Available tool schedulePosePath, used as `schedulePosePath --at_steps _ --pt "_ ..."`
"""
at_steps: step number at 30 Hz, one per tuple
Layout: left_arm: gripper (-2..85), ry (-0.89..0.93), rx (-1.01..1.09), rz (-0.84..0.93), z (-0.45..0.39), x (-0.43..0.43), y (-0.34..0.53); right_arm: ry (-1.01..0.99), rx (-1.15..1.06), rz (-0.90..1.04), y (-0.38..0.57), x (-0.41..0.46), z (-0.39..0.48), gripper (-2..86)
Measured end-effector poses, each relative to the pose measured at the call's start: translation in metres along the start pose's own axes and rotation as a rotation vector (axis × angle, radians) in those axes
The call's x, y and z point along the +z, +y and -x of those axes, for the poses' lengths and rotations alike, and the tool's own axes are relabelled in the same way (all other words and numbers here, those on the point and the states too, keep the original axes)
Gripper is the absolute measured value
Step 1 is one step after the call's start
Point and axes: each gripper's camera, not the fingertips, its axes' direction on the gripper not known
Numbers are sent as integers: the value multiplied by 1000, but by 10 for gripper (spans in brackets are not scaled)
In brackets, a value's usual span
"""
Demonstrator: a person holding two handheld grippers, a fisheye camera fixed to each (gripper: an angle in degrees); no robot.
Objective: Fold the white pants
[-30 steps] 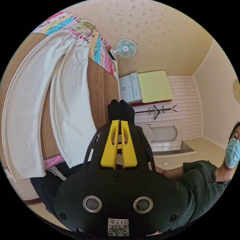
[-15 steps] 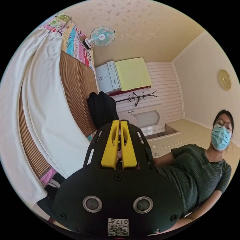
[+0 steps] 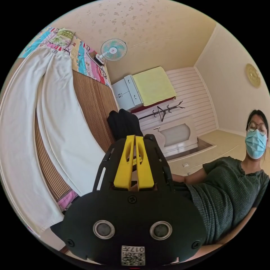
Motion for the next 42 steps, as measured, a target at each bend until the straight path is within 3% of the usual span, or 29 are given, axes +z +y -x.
schedulePosePath --at_steps 4,7,12,15,18,20,22,25,29,33,37,42 --pt "-8 -26 -85 91 7 18 -9 -38 -5 -15 4 -17 7 18" --pt "1 -205 -160 194 9 35 -20 -53 -15 -10 5 -26 14 19" --pt "151 -336 -222 329 13 73 -56 -69 -62 15 1 -41 32 19" --pt "181 -359 -271 406 24 98 -72 -109 -121 26 -5 -51 48 20" --pt "169 -411 -290 507 31 123 -82 -159 -198 26 -15 -63 65 22" --pt "108 -448 -285 541 32 131 -84 -183 -244 29 -22 -69 75 23" --pt "54 -459 -257 523 31 129 -88 -173 -304 95 -30 -74 81 26" --pt "39 -428 -269 506 37 119 -90 -217 -371 242 -45 -85 72 34" --pt "33 -385 -309 483 47 102 -92 -171 -247 316 -87 -113 24 53" --pt "32 -346 -330 441 50 82 -95 -89 0 148 -178 -164 -51 108" --pt "31 -303 -363 398 54 62 -97 -266 209 -215 -282 -203 -115 128" --pt "29 -194 -407 320 66 28 -95 -376 392 -474 -369 -191 -154 136"
